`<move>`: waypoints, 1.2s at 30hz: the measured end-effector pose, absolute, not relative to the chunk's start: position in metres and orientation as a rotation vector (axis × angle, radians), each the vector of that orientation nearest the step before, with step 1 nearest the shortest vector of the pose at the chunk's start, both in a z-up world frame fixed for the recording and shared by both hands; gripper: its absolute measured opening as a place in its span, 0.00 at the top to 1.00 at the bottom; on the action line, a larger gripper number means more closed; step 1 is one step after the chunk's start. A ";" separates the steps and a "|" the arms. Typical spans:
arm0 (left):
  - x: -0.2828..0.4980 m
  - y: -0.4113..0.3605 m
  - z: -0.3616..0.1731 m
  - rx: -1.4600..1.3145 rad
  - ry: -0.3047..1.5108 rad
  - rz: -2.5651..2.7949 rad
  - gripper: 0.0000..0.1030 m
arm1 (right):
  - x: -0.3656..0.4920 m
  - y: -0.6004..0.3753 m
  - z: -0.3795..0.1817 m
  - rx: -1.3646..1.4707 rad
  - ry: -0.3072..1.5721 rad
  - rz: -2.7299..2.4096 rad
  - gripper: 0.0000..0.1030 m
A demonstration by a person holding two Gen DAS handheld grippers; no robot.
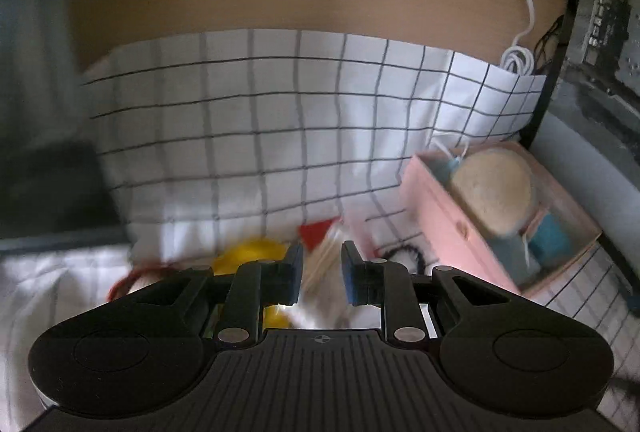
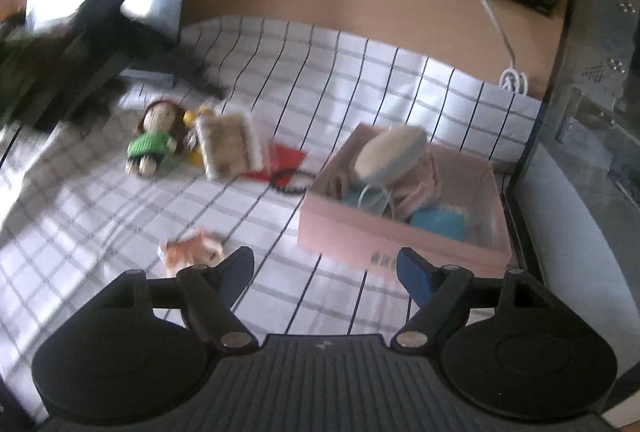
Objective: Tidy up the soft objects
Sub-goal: 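Grasp the cotton-swab packet with the left gripper, then grasp the peach ribbon with the right gripper while the left gripper holds the swabs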
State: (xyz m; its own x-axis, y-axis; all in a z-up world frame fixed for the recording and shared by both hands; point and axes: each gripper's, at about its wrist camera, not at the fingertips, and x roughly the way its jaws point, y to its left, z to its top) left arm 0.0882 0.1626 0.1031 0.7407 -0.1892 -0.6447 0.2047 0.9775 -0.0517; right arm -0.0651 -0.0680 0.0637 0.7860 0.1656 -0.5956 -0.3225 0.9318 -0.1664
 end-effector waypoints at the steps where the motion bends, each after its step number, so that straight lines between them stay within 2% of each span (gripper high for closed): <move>1: 0.100 0.163 0.105 0.022 0.710 -0.240 0.78 | -0.069 -0.068 0.062 -0.275 0.620 0.264 0.23; 5: 0.150 0.163 0.104 0.051 0.851 -0.323 0.78 | -0.080 -0.074 0.054 -0.264 0.646 0.237 0.23; 8: 0.166 0.156 0.095 0.112 0.949 -0.368 0.67 | -0.083 -0.082 0.048 -0.234 0.677 0.210 0.23; 9: 0.169 0.154 0.091 0.113 0.977 -0.383 0.67 | -0.083 -0.083 0.046 -0.228 0.687 0.199 0.23; 15: 0.179 0.140 0.072 0.133 1.011 -0.371 0.63 | -0.087 -0.088 0.044 -0.195 0.698 0.177 0.23; 21: 0.174 0.123 0.067 0.169 0.958 -0.344 0.63 | -0.085 -0.081 0.040 -0.194 0.736 0.185 0.23; 23: 0.174 0.120 0.065 0.166 0.960 -0.338 0.73 | -0.087 -0.076 0.042 -0.218 0.725 0.199 0.23; 24: 0.175 0.118 0.064 0.157 0.985 -0.344 0.74 | -0.089 -0.075 0.043 -0.227 0.717 0.209 0.23; 26: 0.171 0.119 0.063 0.089 1.041 -0.408 0.75 | -0.090 -0.074 0.046 -0.243 0.724 0.236 0.23; 36: 0.157 0.099 0.035 0.058 1.034 -0.345 0.75 | -0.097 -0.073 0.043 -0.273 0.758 0.242 0.23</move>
